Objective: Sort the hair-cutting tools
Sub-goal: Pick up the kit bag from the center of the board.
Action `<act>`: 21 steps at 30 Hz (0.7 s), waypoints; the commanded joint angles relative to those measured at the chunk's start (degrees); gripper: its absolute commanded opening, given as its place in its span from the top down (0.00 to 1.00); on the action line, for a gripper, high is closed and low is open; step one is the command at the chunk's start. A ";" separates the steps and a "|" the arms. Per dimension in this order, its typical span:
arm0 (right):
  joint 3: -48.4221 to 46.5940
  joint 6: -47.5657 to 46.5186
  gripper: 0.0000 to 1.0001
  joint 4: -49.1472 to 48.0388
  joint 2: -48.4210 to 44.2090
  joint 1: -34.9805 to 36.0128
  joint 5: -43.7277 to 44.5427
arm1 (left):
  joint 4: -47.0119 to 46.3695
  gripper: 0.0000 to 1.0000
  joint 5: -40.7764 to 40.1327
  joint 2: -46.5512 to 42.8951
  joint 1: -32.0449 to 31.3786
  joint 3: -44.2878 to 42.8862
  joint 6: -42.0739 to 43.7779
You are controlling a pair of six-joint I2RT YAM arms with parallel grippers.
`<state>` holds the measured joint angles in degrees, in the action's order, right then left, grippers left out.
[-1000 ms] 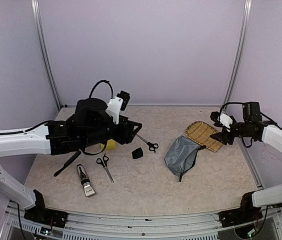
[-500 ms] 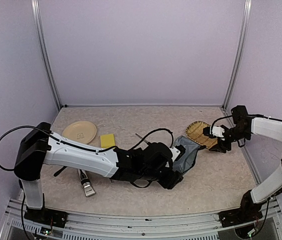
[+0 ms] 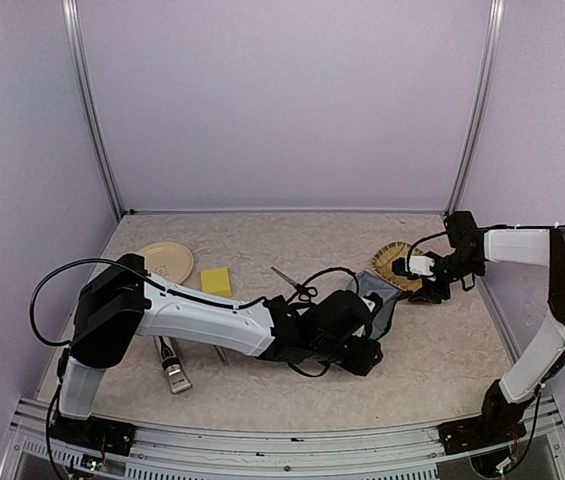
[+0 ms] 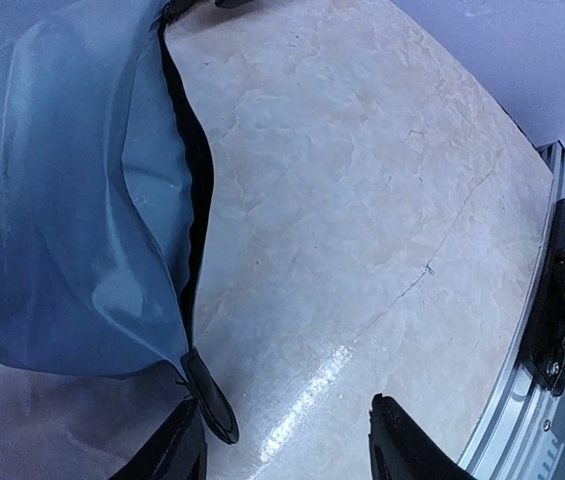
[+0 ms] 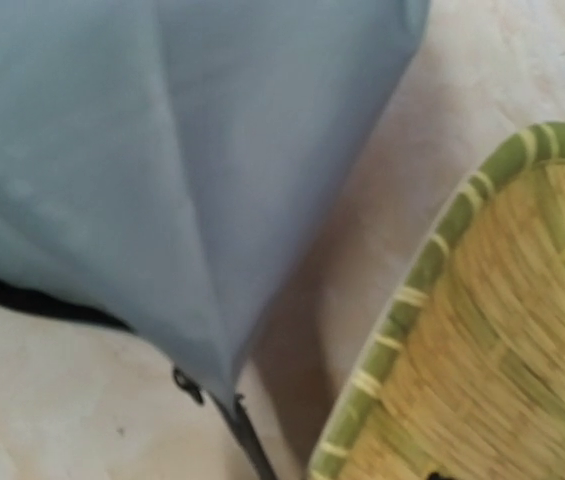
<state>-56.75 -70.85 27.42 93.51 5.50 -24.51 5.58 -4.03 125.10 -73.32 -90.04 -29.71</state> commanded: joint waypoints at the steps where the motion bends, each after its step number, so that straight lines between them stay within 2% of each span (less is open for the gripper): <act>1: -1.49 -0.52 0.42 -0.67 1.82 1.56 1.49 | 0.51 0.44 1.17 1.07 0.28 -0.03 -2.19; 5: -1.76 -0.19 0.51 -0.47 2.49 2.11 1.67 | 0.30 0.47 1.13 1.89 0.65 0.48 -2.30; 12: -3.64 0.48 0.76 2.58 3.65 3.00 1.53 | -1.00 0.61 3.54 3.31 1.73 0.97 -3.09; 19: -3.81 1.45 0.84 4.45 4.40 3.43 1.67 | -2.03 0.76 3.90 2.12 2.77 3.68 -3.19; 21: -3.75 1.57 0.91 5.17 4.31 3.53 1.38 | -2.64 0.82 4.03 1.09 3.14 5.41 -3.17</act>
<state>-59.51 -69.89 29.78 97.23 8.25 -22.63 3.90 -1.19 127.46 -71.02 -88.07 -32.82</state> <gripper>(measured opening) 0.136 0.224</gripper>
